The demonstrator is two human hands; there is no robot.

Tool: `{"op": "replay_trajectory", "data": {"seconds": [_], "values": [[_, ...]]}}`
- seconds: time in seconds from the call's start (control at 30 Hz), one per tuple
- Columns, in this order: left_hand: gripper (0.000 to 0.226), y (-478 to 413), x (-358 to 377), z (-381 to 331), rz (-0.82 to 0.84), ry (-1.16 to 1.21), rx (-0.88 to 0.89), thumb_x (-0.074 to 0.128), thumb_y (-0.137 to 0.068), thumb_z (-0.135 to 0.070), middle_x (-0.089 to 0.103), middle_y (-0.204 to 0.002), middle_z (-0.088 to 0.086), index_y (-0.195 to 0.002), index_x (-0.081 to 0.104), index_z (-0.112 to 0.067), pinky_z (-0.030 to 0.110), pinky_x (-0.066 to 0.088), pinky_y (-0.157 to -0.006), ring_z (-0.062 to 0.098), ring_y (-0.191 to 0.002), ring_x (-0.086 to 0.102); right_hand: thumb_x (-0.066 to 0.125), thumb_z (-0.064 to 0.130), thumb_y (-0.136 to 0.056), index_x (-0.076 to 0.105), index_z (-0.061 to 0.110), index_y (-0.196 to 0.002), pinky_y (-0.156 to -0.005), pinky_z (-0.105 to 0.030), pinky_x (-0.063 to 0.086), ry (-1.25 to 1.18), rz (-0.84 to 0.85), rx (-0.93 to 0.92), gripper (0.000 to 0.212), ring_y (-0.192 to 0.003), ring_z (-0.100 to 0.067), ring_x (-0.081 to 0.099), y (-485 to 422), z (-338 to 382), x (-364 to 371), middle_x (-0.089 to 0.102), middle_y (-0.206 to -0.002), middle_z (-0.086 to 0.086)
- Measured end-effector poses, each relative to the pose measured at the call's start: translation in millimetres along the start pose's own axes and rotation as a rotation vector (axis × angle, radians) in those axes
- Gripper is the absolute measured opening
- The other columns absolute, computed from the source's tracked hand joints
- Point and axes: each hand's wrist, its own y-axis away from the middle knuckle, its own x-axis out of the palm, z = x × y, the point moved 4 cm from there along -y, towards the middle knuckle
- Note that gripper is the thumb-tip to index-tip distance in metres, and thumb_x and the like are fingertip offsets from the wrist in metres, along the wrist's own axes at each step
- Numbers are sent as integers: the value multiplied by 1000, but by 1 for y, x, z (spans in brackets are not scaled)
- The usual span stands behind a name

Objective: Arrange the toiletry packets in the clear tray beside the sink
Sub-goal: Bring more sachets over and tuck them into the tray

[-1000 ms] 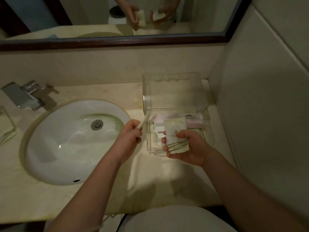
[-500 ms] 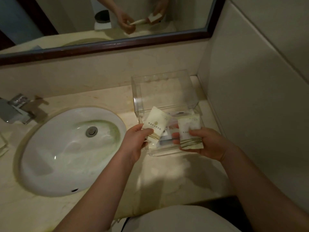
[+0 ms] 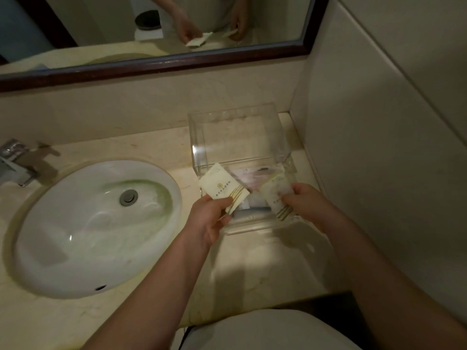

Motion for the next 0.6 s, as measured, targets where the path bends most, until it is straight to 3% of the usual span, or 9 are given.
{"op": "replay_trajectory", "data": {"seconds": [0.07, 0.1, 0.2, 0.3, 0.37, 0.5, 0.53, 0.6], "values": [[21, -3, 5, 10, -78, 19, -44, 63, -83, 3, 67, -78, 5, -99, 63, -10, 19, 37, -41, 8, -45, 56, 55, 7, -86, 65, 16, -110, -66, -25, 49, 178, -15, -80, 27, -87, -19, 64, 1, 12, -1, 68, -99, -1], [22, -5, 7, 14, -107, 63, -66, 64, -82, 5, 64, -75, 5, -101, 62, -8, 17, 34, -36, 7, -38, 50, 56, 9, -86, 63, 19, -106, -60, -22, 43, 260, -31, -116, 23, -85, -18, 61, 0, 16, -2, 65, -98, -1], [19, -9, 16, 26, -174, 202, -111, 64, -80, 11, 64, -83, 13, -93, 61, -1, 16, 42, -32, 16, -53, 58, 53, 15, -89, 56, 23, -91, -58, -25, 36, 462, -25, -180, 8, -84, -21, 59, -9, 25, -6, 65, -98, -5], [15, -5, 27, 34, -176, 248, -164, 59, -84, 11, 61, -81, 16, -98, 60, 5, 19, 49, -35, 20, -62, 59, 47, 16, -93, 62, 15, -105, -74, -28, 39, 648, 39, -211, 19, -104, -29, 61, -21, 32, -2, 66, -116, -14], [11, 3, 34, 38, -133, 260, -206, 53, -90, 7, 58, -79, 18, -99, 58, 8, 23, 53, -37, 22, -63, 58, 47, 16, -93, 62, 11, -110, -76, -28, 38, 780, 93, -198, 23, -110, -31, 59, -26, 35, 4, 64, -121, -15], [11, 33, 33, 41, 36, 134, -277, 50, -93, -3, 63, -73, 12, -89, 60, 0, 33, 58, -61, 22, -66, 63, 53, 10, -86, 66, 11, -105, -76, -29, 45, 952, 161, -176, 23, -101, -29, 62, -35, 34, 10, 67, -114, -13], [12, 38, 29, 37, 40, -10, -185, 51, -90, -4, 64, -67, 7, -85, 63, -4, 34, 55, -63, 20, -61, 62, 55, 9, -84, 66, 13, -106, -79, -31, 48, 968, 160, -183, 25, -101, -27, 62, -35, 34, 10, 67, -114, -10], [13, 36, 18, 18, -85, -513, 320, 56, -86, -7, 61, -64, 1, -76, 64, -12, 36, 51, -63, 19, -60, 58, 59, 10, -82, 67, 19, -109, -82, -33, 50, 966, 138, -194, 30, -101, -25, 62, -36, 38, 9, 67, -113, -6]]}}
